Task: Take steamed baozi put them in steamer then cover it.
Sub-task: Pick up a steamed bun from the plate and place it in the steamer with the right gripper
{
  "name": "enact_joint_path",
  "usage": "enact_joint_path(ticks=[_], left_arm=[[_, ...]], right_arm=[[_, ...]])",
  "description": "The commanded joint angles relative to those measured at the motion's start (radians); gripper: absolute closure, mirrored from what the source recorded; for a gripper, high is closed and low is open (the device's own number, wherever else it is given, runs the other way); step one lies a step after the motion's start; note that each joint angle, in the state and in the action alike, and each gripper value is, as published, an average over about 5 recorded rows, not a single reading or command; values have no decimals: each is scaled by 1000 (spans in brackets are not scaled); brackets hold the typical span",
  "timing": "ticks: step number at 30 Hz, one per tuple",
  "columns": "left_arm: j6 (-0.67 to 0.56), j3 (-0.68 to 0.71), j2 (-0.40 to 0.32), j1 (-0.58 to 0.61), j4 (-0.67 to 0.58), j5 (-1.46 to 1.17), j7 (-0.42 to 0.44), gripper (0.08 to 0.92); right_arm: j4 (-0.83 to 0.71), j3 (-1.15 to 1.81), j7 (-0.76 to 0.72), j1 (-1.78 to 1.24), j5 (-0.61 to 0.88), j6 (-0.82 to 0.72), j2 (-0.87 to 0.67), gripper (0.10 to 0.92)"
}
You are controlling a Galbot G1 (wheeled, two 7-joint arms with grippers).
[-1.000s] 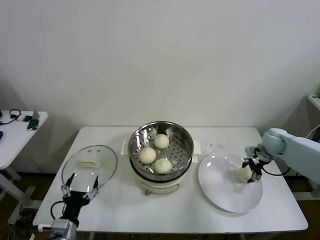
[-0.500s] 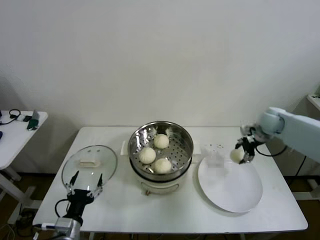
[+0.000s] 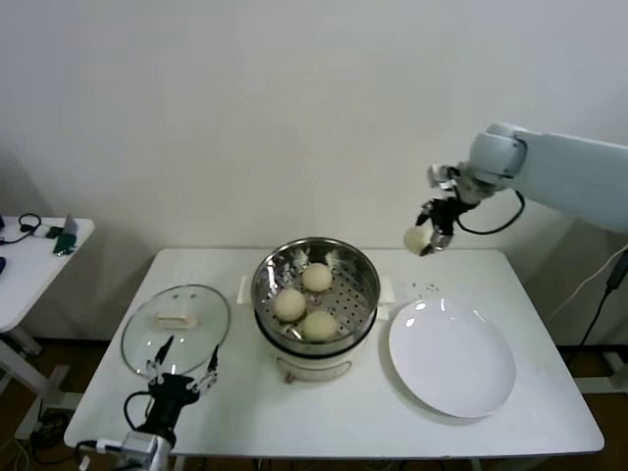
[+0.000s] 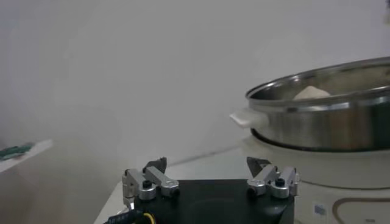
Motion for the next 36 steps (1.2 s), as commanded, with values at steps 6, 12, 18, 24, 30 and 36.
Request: enact_joint_path(ticks=[6, 12, 18, 24, 30, 36], left_arm=[[-5, 24, 23, -5, 4, -18, 3, 177], [-5, 28, 29, -10, 13, -19, 3, 177], [-6, 25, 30, -14, 18, -27, 4, 177], [-9, 16, 36, -14, 27, -36, 3, 177], [-9, 17, 35, -19, 36, -36, 2, 177], [-6, 19, 33, -25, 37, -34, 2, 177]], right_arm=[[87, -72, 154, 27, 282, -109, 249, 313], [122, -81, 186, -37, 263, -132, 269, 305], [112, -95, 200, -90, 223, -132, 280, 308], [99, -105, 202, -126, 179, -132, 273, 304], [84, -102, 197, -142, 152, -131, 274, 304], [83, -99, 197, -145, 140, -132, 274, 306]])
